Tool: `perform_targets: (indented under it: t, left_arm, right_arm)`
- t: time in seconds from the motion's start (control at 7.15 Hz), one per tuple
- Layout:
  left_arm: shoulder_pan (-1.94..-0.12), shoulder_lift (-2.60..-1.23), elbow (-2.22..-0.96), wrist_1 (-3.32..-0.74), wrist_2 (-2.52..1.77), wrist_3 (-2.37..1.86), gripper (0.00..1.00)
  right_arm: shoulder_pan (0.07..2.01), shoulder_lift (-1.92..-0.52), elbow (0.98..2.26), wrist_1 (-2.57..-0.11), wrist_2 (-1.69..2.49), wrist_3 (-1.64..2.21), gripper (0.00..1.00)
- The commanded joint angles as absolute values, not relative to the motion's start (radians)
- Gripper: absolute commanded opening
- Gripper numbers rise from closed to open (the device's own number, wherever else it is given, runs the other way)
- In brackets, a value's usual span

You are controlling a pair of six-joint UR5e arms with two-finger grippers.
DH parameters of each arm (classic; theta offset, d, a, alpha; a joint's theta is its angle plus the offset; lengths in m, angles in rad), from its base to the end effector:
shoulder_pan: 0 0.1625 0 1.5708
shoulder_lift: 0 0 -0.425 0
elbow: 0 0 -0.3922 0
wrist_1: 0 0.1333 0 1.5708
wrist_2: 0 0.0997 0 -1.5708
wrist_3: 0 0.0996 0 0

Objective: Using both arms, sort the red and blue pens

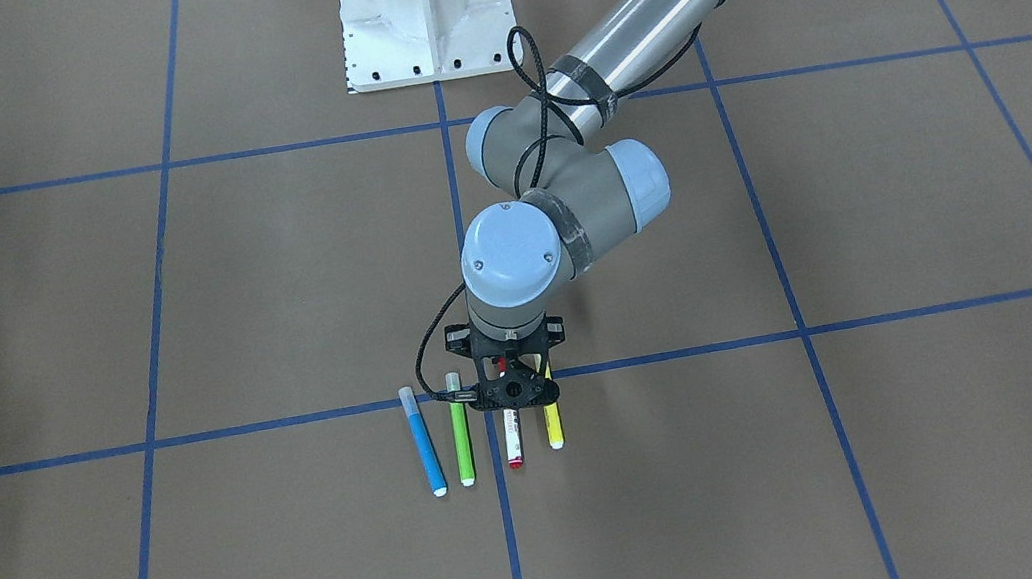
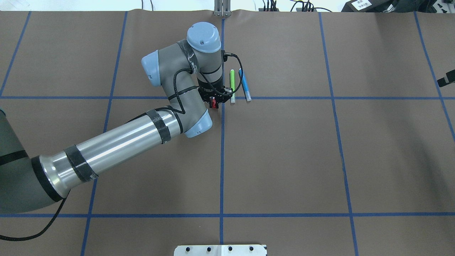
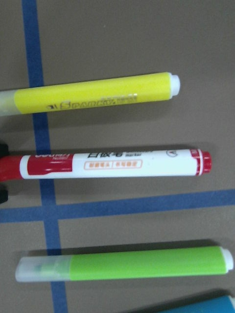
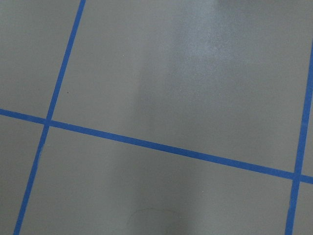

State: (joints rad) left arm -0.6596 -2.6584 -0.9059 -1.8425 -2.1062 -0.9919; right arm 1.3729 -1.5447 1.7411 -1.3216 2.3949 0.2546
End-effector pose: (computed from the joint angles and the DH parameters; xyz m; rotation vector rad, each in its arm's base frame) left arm 0.6334 -0.5955 0.2011 -0.0249 0.8489 0.1100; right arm -0.0422 -0.5167 0.5289 0.2273 -0.8830 -0.1308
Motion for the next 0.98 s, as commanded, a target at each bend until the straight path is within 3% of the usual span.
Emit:
perform_targets:
  t: [0.0,0.42,0.84]
  left_arm:
    - [-0.663,-2.658,-0.932,-1.838,-2.106,-0.997,0.0]
    - [-0.675,-2.637,-1.078,-1.717,-2.109,-0.979,0.0]
    - [-0.693,-2.475,-1.428,-1.446,-2.112,-0.814,0.0]
  right_arm:
    - [1.373,-1.545,1.743,-1.321,2.396,0.255,0.99]
    - [1.373,-1.546,1.743,-1.321,2.396,0.255,0.99]
    - [1.373,-1.546,1.741,-1.321,2.396,0.253,0.99]
